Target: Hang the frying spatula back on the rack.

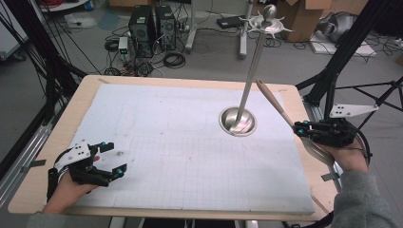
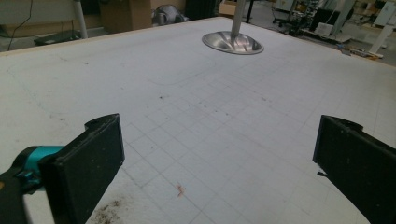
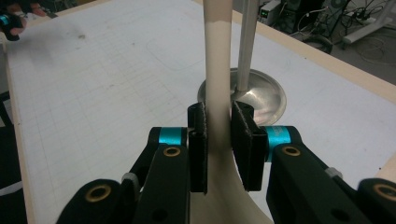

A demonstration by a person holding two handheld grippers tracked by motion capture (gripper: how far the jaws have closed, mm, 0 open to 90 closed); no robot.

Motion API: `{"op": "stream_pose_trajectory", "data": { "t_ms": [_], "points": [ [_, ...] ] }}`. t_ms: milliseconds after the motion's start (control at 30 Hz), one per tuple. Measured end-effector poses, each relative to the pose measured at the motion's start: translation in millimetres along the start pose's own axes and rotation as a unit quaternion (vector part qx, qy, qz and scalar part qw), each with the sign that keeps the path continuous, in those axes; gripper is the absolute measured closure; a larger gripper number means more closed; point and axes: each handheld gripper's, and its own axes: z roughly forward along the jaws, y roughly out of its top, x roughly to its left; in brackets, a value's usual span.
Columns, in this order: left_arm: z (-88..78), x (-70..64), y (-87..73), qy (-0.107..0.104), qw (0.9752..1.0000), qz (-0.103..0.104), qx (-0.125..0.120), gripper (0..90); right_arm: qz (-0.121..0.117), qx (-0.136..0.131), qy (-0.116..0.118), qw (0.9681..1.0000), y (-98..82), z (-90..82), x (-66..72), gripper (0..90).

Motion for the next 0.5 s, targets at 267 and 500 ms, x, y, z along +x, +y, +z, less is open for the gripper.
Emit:
{"op": "stream_pose_trajectory", "data": {
  "t_ms": [267,500],
  "points": [
    [-0.4,0.2,0.9,-0.001,1.0000,-0.002,-0.004,2.4,-0.005,-0.010,-0.011,0.9999,10.8,-9.0,-2.5,77.8],
    [0.4,-0.2,-0.7,-0.002,1.0000,-0.006,-0.003,2.4,-0.002,-0.026,-0.020,0.9995,18.2,-18.8,-7.9,77.7]
  ]
}}
